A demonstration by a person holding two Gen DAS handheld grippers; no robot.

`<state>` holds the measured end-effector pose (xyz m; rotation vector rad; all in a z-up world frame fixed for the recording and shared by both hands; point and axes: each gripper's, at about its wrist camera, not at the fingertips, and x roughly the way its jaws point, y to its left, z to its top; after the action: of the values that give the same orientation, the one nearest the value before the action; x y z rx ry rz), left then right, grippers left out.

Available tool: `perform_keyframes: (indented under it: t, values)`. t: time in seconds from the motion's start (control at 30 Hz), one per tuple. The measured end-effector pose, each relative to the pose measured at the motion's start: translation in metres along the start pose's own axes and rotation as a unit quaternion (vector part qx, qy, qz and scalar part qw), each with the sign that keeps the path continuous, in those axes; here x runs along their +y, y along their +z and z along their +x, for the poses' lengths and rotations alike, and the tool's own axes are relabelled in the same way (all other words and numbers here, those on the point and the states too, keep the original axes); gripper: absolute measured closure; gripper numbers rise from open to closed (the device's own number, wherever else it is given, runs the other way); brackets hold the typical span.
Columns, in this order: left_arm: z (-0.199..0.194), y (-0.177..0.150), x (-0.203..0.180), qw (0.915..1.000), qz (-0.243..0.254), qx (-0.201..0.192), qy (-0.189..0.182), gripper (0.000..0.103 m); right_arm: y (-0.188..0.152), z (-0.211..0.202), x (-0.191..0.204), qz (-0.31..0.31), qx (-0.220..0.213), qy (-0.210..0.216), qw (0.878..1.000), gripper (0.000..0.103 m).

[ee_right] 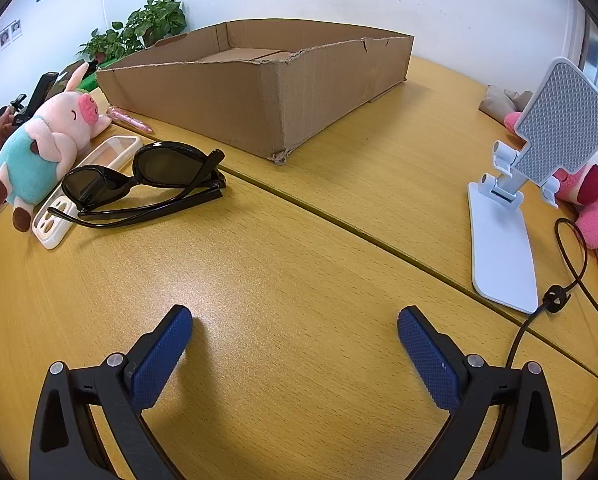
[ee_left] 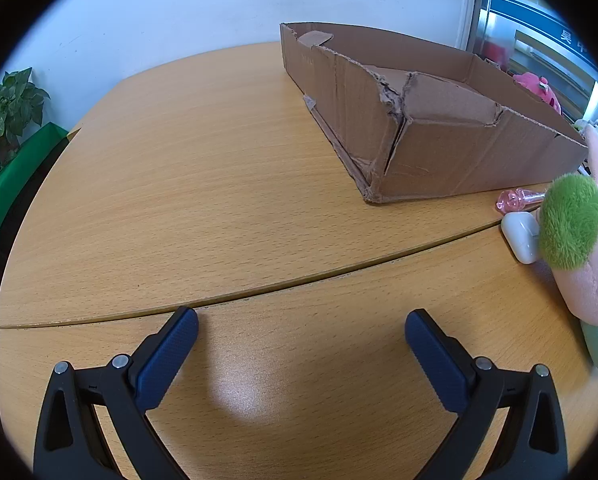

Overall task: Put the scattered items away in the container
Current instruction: 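Move the left tool toward the pink-and-teal plush pig beside the box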

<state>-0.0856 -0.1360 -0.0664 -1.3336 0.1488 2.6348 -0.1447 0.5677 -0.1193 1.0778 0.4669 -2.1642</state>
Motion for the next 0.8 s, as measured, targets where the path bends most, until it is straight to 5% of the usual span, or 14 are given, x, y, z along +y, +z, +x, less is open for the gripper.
perform_keyframes:
  t: [0.3,0.5,0.67,0.8]
  values:
    - [-0.004,-0.007,-0.007,0.9999,-0.011,0.0,0.012,0.0,0.0,-0.001,0.01,0.032,0.001,-0.029,0.999,0.0]
    - [-0.023,-0.026,-0.043,0.9993,-0.028,0.0,0.025,0.0,-0.008,-0.004,0.057,0.001,0.0,-0.002,1.0,0.0]
    - [-0.029,-0.033,-0.073,0.9995,-0.024,0.0,0.022,0.0,-0.006,-0.002,0.102,0.071,0.002,-0.056,0.996,0.0]
    - [-0.036,-0.042,-0.094,0.9969,-0.062,-0.001,0.048,0.0,-0.003,0.0,0.117,0.067,0.002,-0.054,0.996,0.0]
